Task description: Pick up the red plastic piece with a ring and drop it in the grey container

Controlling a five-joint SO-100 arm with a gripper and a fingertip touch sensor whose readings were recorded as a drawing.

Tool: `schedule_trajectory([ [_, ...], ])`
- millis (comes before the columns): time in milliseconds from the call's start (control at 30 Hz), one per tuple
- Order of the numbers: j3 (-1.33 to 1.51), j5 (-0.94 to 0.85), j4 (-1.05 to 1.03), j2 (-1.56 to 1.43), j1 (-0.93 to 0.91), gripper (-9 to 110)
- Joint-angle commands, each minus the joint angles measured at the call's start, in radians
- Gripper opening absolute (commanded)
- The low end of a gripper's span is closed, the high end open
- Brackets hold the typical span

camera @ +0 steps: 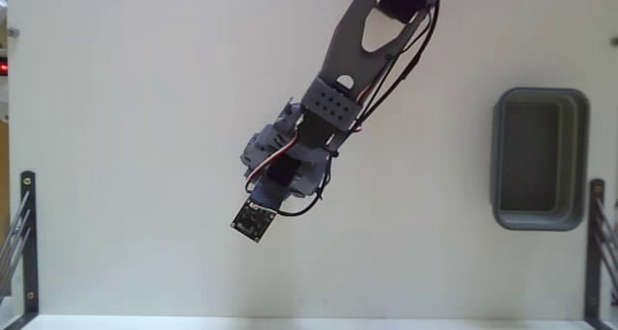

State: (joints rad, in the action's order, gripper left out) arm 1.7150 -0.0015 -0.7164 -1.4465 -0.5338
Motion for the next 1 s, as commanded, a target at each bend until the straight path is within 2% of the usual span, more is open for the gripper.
schedule_trajectory([
  [0, 0.003, 0.002, 0.008, -0.03, -0.022, 41],
  [967, 0.003, 0.002, 0.008, -0.03, -0.022, 33],
])
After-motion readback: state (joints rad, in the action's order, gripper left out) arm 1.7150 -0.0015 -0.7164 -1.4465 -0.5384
